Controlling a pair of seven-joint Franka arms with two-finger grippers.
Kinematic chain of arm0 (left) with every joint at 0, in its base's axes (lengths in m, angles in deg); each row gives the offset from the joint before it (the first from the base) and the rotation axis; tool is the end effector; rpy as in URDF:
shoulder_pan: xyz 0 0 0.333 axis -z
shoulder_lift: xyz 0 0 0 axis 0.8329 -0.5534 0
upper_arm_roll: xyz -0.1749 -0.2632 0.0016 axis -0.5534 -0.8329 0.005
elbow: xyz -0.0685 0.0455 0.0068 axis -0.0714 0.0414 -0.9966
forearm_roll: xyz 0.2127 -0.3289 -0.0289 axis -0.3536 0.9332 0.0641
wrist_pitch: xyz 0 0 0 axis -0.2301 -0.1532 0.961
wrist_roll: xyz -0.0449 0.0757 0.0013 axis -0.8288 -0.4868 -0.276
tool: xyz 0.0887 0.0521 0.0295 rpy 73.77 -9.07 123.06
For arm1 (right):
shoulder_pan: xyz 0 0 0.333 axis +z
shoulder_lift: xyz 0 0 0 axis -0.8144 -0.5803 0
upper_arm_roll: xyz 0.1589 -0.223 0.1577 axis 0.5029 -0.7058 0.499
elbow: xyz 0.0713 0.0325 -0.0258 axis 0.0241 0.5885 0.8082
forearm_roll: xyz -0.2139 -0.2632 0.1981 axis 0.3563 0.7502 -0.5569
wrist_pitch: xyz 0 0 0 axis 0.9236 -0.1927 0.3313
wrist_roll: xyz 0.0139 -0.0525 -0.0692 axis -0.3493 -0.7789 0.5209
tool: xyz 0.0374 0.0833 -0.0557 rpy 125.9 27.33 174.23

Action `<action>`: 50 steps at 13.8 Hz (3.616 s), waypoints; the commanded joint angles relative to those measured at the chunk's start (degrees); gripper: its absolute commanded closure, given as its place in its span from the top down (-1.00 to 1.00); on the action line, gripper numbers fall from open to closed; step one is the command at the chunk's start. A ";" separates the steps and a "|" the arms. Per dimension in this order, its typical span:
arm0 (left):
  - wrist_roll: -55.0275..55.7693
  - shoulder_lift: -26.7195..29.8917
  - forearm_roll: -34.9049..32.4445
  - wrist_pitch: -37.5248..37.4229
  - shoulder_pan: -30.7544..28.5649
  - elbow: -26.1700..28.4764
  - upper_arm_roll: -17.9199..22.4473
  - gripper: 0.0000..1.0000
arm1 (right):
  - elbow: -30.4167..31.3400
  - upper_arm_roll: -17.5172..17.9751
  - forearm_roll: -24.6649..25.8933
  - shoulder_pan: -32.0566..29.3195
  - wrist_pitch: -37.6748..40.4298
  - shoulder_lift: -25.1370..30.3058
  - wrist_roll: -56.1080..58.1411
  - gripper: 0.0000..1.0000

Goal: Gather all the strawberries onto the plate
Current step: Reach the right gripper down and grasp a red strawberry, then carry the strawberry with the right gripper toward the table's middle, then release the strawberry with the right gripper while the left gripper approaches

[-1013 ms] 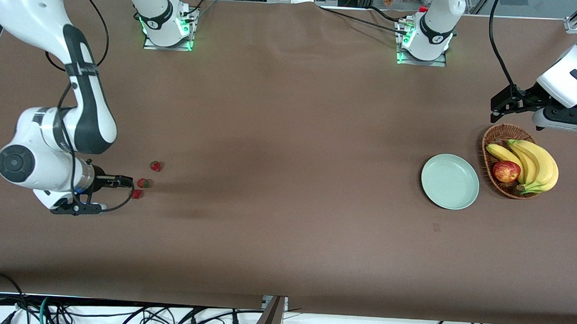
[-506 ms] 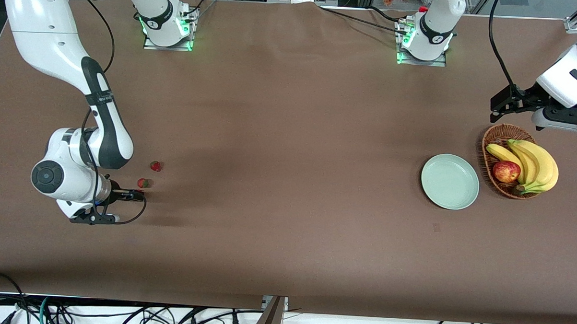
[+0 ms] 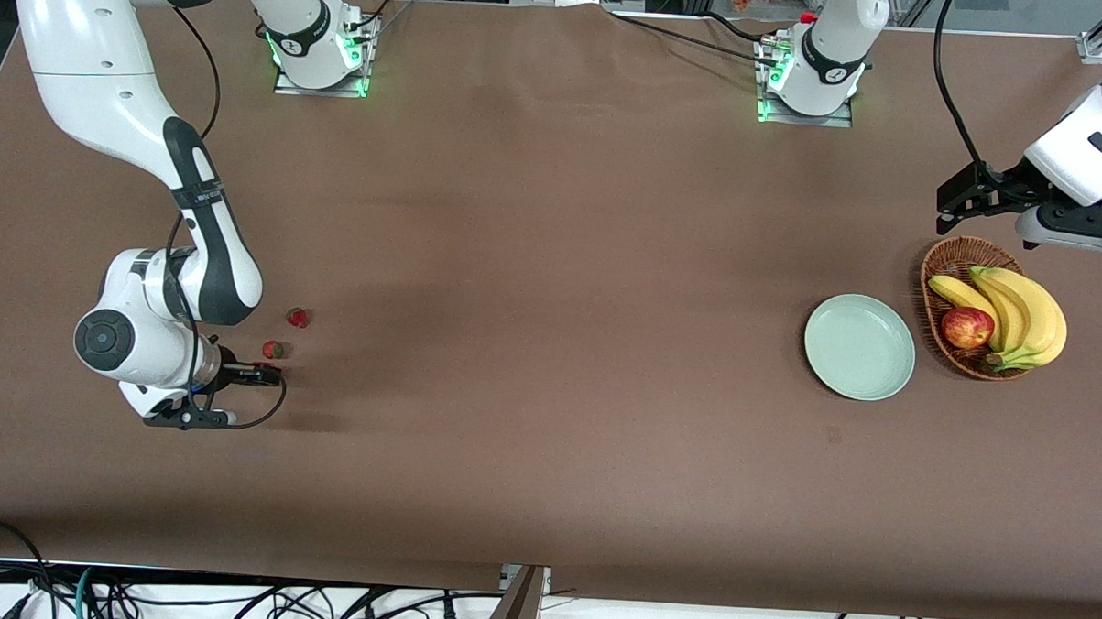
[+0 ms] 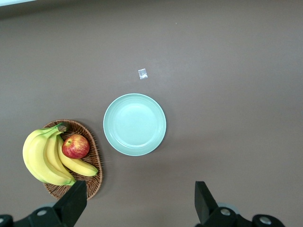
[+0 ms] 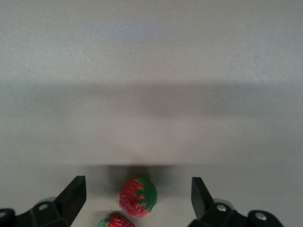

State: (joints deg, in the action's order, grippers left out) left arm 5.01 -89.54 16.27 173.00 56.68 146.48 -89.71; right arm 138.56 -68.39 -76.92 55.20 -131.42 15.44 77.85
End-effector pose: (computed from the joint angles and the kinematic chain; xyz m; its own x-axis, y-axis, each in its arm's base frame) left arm 0.5572 -0.0418 0.6147 0.9890 -0.1459 0.0229 -0.1448 -0.9885 -0.0428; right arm 0.7024 0.0115 0.1918 0.9983 0.0065 -0.0575 0.0085 -0.9994 0.0347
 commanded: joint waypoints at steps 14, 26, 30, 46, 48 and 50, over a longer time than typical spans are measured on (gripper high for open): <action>0.37 -0.79 -0.20 -1.37 -0.19 -2.46 0.13 1.00 | -2.12 1.13 -0.01 0.30 -0.10 0.77 0.08 -0.54; 0.37 -0.79 -0.29 -1.37 0.25 -2.46 0.04 1.00 | -10.31 4.30 0.07 29.98 -10.45 -2.74 -50.93 -0.54; 0.28 -0.79 -0.29 -1.46 0.25 -2.46 0.04 1.00 | -14.60 4.21 0.08 40.35 -17.39 -7.03 -63.45 -0.53; 0.63 -1.23 -0.37 -1.55 -0.45 -2.02 0.48 1.00 | -21.04 4.21 -0.10 39.27 -7.88 -6.54 -52.81 1.00; 0.02 -2.97 -0.29 -2.16 -0.19 -2.02 0.31 1.00 | -20.95 4.13 -0.54 33.29 1.35 -4.24 -41.29 1.00; -0.15 -6.31 0.15 -5.75 0.51 -2.02 0.04 1.00 | -20.78 3.69 -0.45 28.71 4.81 -2.40 -33.00 1.00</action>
State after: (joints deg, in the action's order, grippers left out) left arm 5.01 -92.11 16.27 170.00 56.55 146.03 -89.32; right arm 116.10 -65.57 -77.12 87.37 -129.18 11.02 38.29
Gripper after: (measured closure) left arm 0.000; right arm 0.000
